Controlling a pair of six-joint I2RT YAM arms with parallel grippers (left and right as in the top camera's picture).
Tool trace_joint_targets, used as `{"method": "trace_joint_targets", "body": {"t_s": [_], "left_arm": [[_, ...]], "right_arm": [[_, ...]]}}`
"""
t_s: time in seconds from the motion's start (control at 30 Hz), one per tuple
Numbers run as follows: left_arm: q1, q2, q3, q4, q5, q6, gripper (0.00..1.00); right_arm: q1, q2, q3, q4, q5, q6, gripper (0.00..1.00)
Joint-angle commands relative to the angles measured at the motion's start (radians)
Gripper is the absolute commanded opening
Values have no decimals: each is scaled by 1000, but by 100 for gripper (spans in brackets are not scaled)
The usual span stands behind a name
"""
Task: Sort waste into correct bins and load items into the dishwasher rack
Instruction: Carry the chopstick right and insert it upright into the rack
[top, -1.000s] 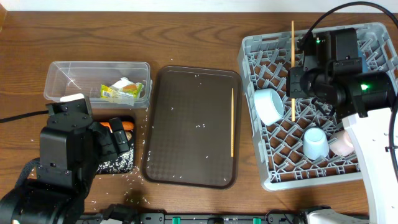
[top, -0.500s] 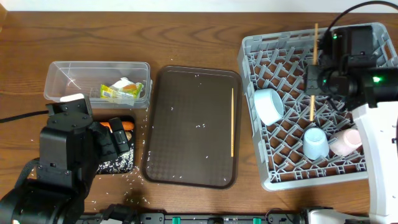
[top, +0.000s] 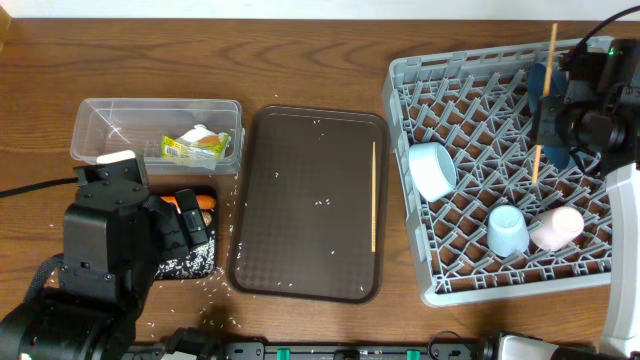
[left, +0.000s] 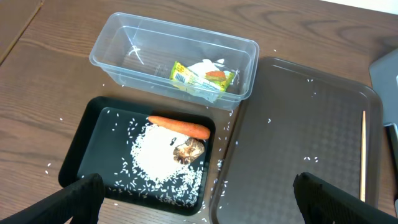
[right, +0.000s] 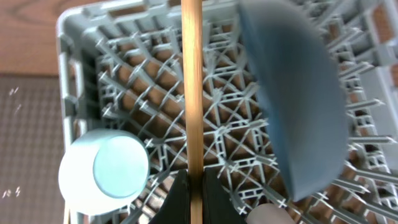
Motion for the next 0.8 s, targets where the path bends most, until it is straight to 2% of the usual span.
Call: {"method": "trace_joint_targets", "body": {"t_s": [0.0,0.27,0.6,0.77], "left_arm": [[5,1,8,-4,-9,-5,98],[5,1,8,-4,-9,-5,98],[5,1,8,-4,-9,-5,98],[5,1,8,-3,-9,-5,98]], "right_arm": [[8,14,-18,-11,-10,-59,1],[27,67,-62,-26,13,-47,1],[40,194,-63,133,202,-29,1],[53,254,-62,163,200,-37,1]]}}
